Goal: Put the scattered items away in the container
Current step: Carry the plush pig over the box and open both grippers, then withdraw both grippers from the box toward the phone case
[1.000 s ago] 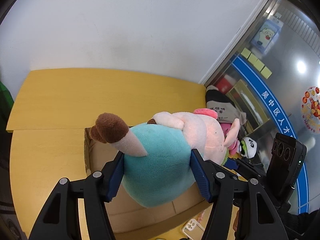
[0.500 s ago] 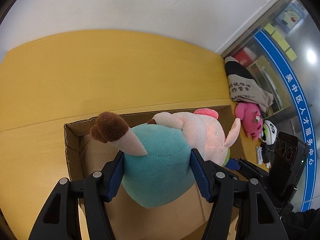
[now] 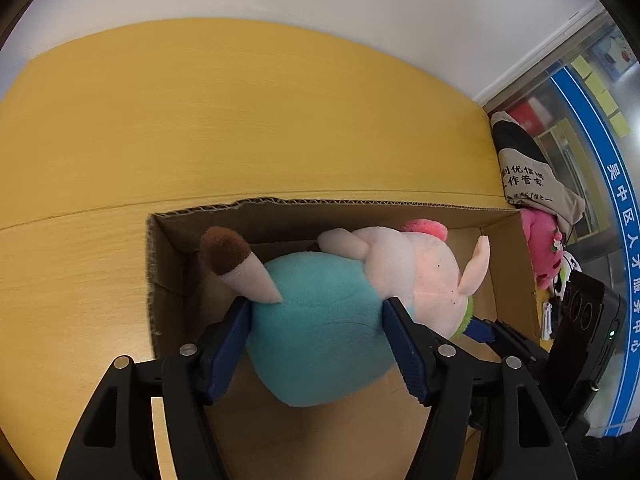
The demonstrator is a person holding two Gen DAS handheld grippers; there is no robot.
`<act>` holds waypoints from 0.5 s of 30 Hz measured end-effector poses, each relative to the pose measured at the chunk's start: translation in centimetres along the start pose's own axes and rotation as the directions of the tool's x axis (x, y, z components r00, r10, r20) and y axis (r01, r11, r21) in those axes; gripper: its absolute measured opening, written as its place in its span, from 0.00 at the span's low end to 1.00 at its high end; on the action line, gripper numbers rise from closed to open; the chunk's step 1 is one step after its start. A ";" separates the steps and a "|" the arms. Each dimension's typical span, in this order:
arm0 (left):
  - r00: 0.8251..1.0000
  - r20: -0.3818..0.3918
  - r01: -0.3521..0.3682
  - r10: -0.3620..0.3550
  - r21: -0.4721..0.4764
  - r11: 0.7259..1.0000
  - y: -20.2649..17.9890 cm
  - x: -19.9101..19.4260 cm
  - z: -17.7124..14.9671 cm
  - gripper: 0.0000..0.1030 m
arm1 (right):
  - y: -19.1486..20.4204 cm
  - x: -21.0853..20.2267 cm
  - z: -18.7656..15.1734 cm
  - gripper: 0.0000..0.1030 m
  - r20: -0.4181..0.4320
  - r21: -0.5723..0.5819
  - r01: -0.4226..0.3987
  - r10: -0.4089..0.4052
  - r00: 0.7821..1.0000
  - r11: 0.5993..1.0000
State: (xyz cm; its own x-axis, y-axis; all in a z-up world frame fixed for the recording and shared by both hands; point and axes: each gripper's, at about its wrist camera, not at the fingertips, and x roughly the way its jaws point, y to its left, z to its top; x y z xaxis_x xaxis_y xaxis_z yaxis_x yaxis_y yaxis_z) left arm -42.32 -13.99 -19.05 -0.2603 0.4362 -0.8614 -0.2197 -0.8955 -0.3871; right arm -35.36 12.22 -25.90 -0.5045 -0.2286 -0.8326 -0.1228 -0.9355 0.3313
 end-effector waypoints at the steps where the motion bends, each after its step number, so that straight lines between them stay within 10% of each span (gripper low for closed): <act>1: 1.000 0.016 -0.019 0.019 -0.001 1.000 0.0 -0.8 -0.1 0.69 | 0.0 -0.4 0.3 0.70 0.001 -0.013 -0.009 0.009 1.000 1.000; 8: 0.993 0.119 -0.006 0.009 -0.031 1.000 -0.7 -7.9 -5.4 0.86 | -0.6 -9.1 0.7 0.71 0.068 -0.157 -0.009 0.020 0.997 0.988; 15: 0.997 -0.064 0.035 -0.041 -0.105 0.994 -1.8 -4.1 -16.1 0.86 | -5.0 -15.8 -6.6 0.74 -0.033 -0.110 0.087 -0.091 0.995 0.990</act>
State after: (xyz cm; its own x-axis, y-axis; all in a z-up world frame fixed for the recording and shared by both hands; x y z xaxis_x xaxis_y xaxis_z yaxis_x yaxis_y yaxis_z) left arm -25.67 -15.60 -20.11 -0.1899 0.4663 -0.8640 -0.1289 -0.8843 -0.4489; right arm -21.18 18.71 -17.35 -0.4624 -0.1516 -0.8736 -0.0711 -0.9758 0.2070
